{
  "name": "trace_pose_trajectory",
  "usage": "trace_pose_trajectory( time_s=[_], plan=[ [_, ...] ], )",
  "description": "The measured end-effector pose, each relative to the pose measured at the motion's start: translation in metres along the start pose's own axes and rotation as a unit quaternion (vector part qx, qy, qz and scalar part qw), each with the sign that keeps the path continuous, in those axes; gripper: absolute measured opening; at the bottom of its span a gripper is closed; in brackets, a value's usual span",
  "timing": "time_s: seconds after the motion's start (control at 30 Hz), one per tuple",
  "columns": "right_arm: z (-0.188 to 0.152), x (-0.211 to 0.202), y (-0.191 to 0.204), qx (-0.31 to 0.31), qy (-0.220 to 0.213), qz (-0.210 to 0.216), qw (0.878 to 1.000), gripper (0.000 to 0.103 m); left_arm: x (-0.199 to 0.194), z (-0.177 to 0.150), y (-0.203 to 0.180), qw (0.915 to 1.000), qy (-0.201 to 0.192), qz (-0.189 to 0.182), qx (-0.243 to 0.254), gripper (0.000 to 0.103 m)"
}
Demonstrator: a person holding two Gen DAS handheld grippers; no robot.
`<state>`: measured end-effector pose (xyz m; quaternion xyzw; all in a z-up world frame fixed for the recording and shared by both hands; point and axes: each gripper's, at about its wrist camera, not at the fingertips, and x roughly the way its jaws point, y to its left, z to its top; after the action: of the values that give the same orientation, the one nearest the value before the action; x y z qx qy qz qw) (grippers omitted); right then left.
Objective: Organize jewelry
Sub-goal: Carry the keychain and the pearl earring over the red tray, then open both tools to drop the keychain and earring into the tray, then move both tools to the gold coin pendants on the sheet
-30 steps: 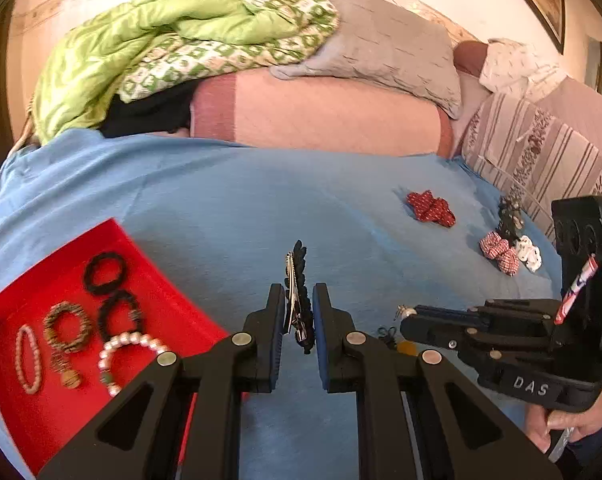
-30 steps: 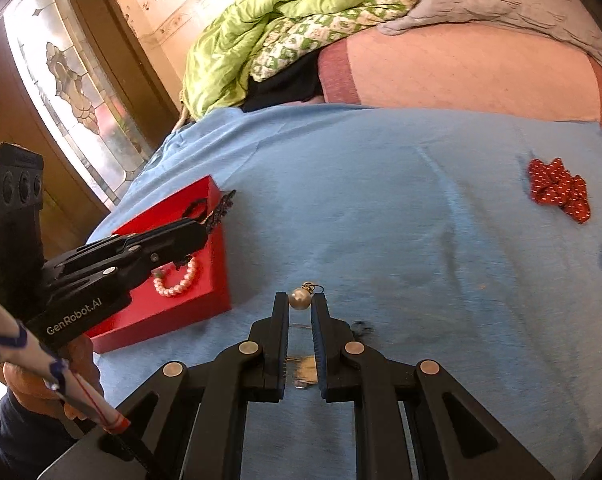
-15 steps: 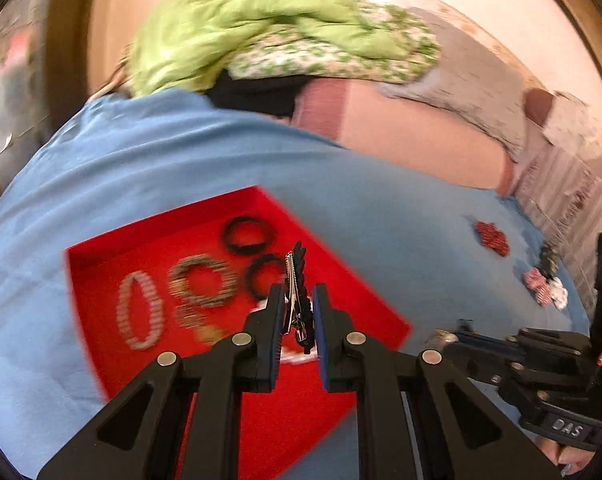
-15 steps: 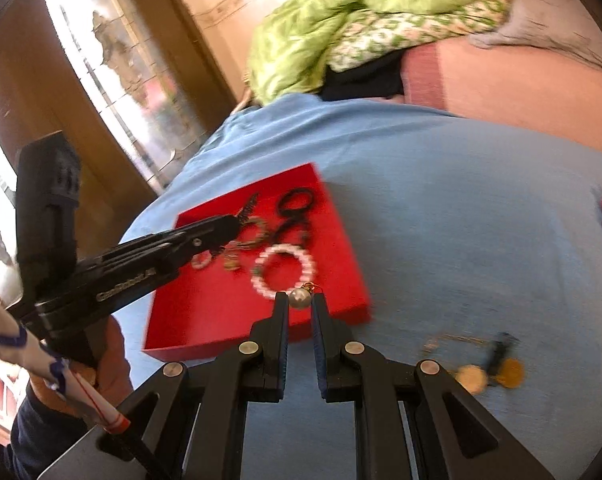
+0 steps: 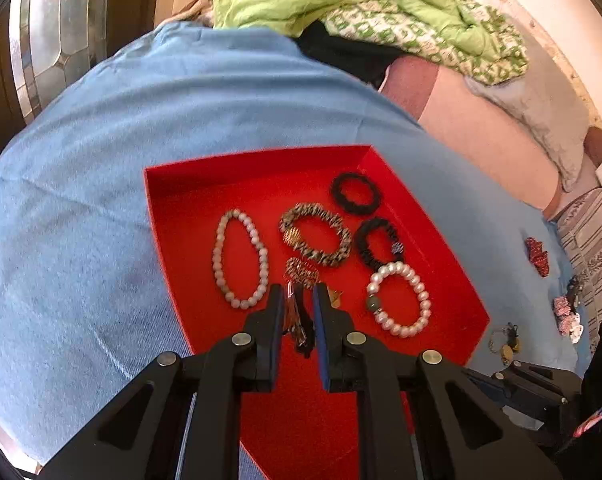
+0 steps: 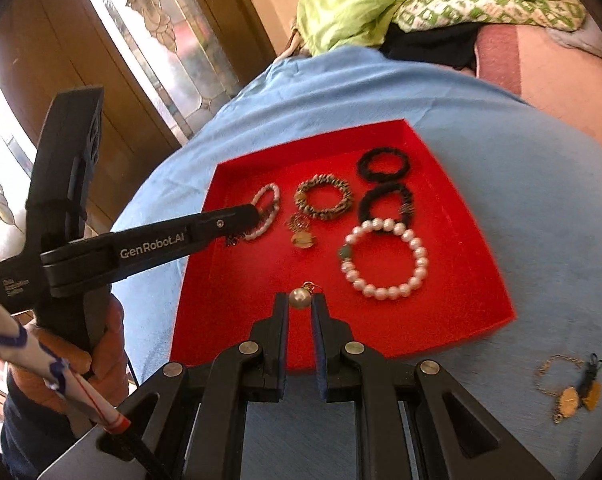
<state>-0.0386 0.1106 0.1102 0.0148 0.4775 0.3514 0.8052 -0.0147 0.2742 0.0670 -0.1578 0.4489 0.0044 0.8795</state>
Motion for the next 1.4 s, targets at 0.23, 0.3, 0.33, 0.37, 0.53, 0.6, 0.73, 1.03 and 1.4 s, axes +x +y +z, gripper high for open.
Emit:
trace_pose_trajectory(
  time_s=[0.23,0.3,0.33,0.37,0.53,0.6,0.73,1.03,1.4],
  plan=[
    [-0.001,0.019,0.002,-0.004,0.019,-0.009,1.0,0.013,0.005,-0.002,0.0,0.9998,0.013,0.013,-0.002,0.014],
    [-0.001,0.022,0.001,-0.003,0.022,-0.01,1.0,0.013,0.004,-0.002,0.0,0.9999,0.011,0.012,-0.003,0.014],
    [-0.001,0.022,0.0,-0.002,0.022,-0.011,1.0,0.013,0.004,-0.002,0.001,0.9999,0.01,0.013,-0.003,0.014],
    [-0.001,0.022,-0.001,0.0,0.023,-0.011,1.0,0.013,0.004,-0.002,0.0,0.9999,0.008,0.014,-0.004,0.014],
    [0.001,0.016,-0.005,0.007,0.015,-0.005,1.0,0.016,-0.001,-0.001,-0.002,1.0,-0.005,0.002,-0.005,0.014],
    [0.003,0.012,-0.005,0.008,0.01,-0.006,1.0,0.019,-0.002,0.0,-0.003,0.9999,-0.009,-0.001,-0.005,0.014],
    [0.005,-0.002,-0.007,0.012,-0.006,-0.003,1.0,0.019,-0.003,0.001,-0.008,0.9999,-0.013,-0.004,-0.001,0.014],
    [0.0,-0.047,-0.036,0.035,-0.036,-0.009,0.999,0.019,0.002,0.002,-0.042,0.999,-0.016,-0.02,0.037,0.014],
    [-0.051,-0.119,-0.156,0.12,-0.054,-0.087,0.988,0.019,0.018,-0.021,-0.126,0.9878,0.007,-0.065,0.141,0.014]
  ],
)
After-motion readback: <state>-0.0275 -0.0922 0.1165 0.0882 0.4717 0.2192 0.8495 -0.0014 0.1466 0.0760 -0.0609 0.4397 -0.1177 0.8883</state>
